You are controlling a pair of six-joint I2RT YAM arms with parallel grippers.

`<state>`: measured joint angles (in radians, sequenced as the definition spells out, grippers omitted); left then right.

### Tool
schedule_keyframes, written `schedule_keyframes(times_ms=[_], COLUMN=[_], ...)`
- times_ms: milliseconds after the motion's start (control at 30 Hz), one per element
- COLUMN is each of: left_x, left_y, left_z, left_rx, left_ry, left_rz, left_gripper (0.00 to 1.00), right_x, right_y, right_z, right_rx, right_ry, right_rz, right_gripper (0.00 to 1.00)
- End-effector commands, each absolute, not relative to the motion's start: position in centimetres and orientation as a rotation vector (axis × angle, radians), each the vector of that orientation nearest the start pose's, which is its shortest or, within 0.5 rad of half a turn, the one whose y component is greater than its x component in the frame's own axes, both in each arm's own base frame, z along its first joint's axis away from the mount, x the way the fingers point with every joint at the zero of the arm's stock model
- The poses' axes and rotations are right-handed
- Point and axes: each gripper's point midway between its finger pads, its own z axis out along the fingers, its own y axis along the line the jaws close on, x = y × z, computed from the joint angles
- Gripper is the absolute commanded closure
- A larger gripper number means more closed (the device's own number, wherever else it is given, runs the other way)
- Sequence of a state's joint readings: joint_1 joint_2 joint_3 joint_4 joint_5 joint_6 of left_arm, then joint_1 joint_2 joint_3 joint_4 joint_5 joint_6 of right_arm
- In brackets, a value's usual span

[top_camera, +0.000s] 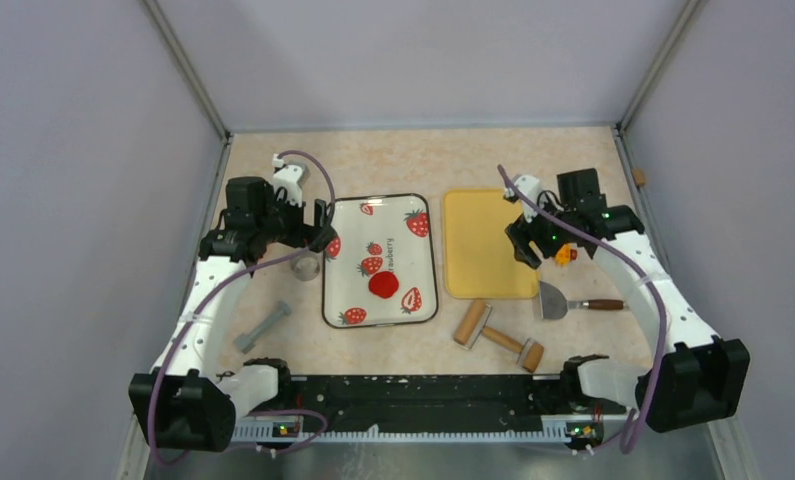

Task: Roll out the dumpling wrappers from the dough

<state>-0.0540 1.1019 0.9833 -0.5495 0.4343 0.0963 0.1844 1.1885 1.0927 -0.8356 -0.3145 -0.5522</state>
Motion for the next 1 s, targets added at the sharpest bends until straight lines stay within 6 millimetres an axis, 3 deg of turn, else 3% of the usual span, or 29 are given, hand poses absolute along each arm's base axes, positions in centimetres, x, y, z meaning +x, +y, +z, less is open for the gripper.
schedule_keyframes(times_ms=[0, 167, 567, 700, 833, 967], left_x=[31.2, 31.6, 32.4, 32.8, 33.1, 33.2], left_y=[-9.0, -8.7, -7.5, -6.8, -6.4, -6.2], left_z=[21.5, 21.8, 22.5, 23.2, 23.2, 23.5], left_rx=[0.419, 0.408, 0.441, 0.492, 0.526, 0.547], left_ry=[2.108, 2.101, 2.078, 2.052, 2.037, 2.021], left_rz=[-0.467, -0.443, -0.339, -0.267, -0.219, -0.200], left_gripper=[0.01, 0.01, 0.01, 0.01, 0.01, 0.01], right_x=[25.8, 23.4, 16.0, 15.8, 15.7, 16.0], right_y=[9.7, 10.5, 15.4, 16.2, 16.6, 16.3], right_z=[13.6, 9.9, 7.0, 6.2, 4.9, 3.1], right_rx=[-1.132, -1.185, -1.729, -1.810, -1.864, -1.944], right_ry=[2.311, 2.401, 2.162, 2.115, 2.076, 2.002], right_rz=[0.255, 0.261, 0.426, 0.387, 0.344, 0.183], right_gripper=[0.32, 0.36, 0.36, 0.29, 0.31, 0.33])
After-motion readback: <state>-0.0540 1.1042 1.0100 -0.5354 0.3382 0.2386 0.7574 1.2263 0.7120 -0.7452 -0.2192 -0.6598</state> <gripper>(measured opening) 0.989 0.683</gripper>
